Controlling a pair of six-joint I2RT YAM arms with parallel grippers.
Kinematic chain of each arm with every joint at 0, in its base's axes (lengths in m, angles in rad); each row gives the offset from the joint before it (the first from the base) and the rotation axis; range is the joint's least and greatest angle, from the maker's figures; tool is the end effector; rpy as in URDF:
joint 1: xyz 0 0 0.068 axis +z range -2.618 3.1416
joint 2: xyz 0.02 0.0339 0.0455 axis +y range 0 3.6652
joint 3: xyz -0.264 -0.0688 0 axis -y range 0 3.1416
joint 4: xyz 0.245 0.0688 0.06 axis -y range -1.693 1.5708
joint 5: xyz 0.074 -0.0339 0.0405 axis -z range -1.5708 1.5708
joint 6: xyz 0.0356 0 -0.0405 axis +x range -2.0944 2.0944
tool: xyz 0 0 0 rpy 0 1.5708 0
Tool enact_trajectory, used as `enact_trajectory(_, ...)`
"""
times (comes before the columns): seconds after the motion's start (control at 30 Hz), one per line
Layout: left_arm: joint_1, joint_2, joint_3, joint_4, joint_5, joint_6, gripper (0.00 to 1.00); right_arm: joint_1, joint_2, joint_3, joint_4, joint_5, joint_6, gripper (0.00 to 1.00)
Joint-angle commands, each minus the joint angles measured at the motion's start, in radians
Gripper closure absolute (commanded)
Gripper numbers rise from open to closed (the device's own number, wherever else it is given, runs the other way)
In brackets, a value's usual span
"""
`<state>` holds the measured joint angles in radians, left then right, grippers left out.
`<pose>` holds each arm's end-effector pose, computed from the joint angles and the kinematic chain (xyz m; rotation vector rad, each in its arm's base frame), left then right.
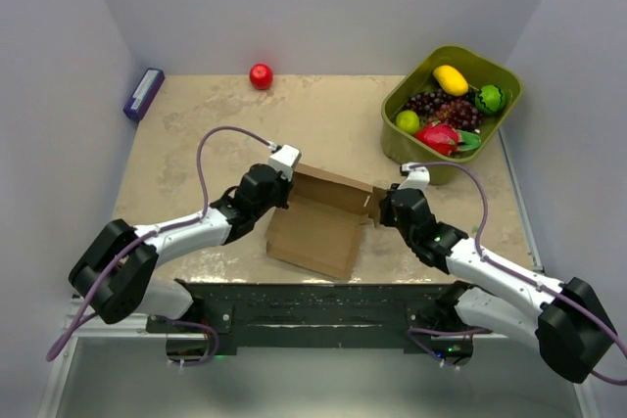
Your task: Fold the paper box
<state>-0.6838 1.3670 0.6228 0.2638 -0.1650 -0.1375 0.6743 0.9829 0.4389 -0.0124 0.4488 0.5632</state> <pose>0.2240 -0.1750 0.1998 0.4560 2.0105 -0.3424 0.1693 0.1155 0.2017 0.1467 2.0736 0.2812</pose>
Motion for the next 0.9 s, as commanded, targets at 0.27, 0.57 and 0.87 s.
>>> enact_trajectory(0.27, -0.016, 0.072, 0.031, 0.054, -0.471, -0.106, 1.0, -0.004, -0.055, 0.004, 0.015, -0.016, 0.032, 1.0)
enact_trajectory(0.57, -0.02, 0.13, 0.071, 0.054, -0.594, -0.08, 1.0, -0.004, -0.09, 0.018, -0.021, -0.047, 0.037, 1.0)
enact_trajectory(0.87, -0.031, 0.126, 0.045, 0.123, -0.501, -0.105, 1.0, -0.004, -0.072, 0.014, -0.001, -0.058, 0.047, 1.0)
